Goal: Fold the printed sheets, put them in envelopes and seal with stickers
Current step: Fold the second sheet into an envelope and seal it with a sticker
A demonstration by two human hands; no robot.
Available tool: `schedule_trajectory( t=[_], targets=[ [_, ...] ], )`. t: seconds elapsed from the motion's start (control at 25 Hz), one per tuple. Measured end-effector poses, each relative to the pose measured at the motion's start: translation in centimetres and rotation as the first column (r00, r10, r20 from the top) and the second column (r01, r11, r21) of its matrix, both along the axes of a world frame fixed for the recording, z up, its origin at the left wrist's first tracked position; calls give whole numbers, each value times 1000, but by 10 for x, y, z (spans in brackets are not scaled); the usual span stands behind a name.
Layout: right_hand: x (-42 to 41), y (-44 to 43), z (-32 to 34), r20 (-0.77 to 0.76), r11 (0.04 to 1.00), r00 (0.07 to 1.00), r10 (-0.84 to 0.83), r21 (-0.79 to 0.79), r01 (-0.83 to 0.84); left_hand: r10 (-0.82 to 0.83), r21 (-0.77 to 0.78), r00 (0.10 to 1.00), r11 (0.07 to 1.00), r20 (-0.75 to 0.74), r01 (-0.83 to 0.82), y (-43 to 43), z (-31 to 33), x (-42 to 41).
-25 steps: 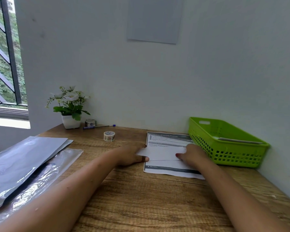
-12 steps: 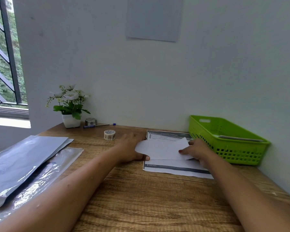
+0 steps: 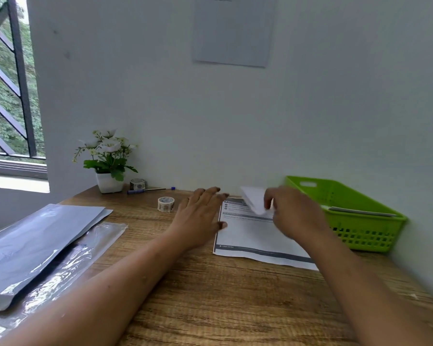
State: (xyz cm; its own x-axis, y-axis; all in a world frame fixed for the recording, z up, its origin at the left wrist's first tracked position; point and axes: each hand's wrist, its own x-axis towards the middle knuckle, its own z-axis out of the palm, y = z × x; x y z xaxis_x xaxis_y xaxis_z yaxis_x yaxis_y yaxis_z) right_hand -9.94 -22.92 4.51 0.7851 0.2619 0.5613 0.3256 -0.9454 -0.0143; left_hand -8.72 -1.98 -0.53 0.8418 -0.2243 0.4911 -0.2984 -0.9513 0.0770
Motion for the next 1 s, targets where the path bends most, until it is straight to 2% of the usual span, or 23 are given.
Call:
schedule_trajectory(
  t=[0.08,0.12,0.2,0.32,0.4,0.52,0.6,0.76,0.84,0.92,1.0],
  targets=[
    [1,0,-4,-385,986,922,-32,-162,-33,-15,64,992,998,-129,23,-5,-3,-1],
    [2,-2,-6,-517,984,856,-29,-167,-68,-14,92,985,995,-171,30,-6,-4,-1],
    [6,-6,-8,-632,991,774,47,-70,-118,-9,117,977,992,-214,35,-6,-6,2],
    [10,-9,-8,-634,986,756,159,65,-152,-5,137,968,990,-251,41,-7,-8,4],
    [9,-7,-7,-583,981,789,196,104,-167,-11,107,962,993,-273,42,-5,-7,2],
    [4,4,-7,-451,966,857,248,183,-183,15,27,977,1000,-212,-10,1,5,-6],
    [-4,20,-8,-397,948,867,300,228,-223,59,-50,983,996,-174,-69,12,19,-14],
    [-29,79,-5,-344,889,831,437,304,-342,227,-110,923,956,-311,-272,57,33,-35],
    [-45,117,-2,-356,850,781,513,342,-402,319,-235,869,875,-377,-423,93,37,-50],
    [-57,162,-3,-415,838,730,543,321,-441,341,-375,797,744,-499,-554,143,36,-68],
    [-65,206,-10,-450,838,707,545,313,-447,440,-339,667,616,-601,-711,192,28,-79]
  ],
)
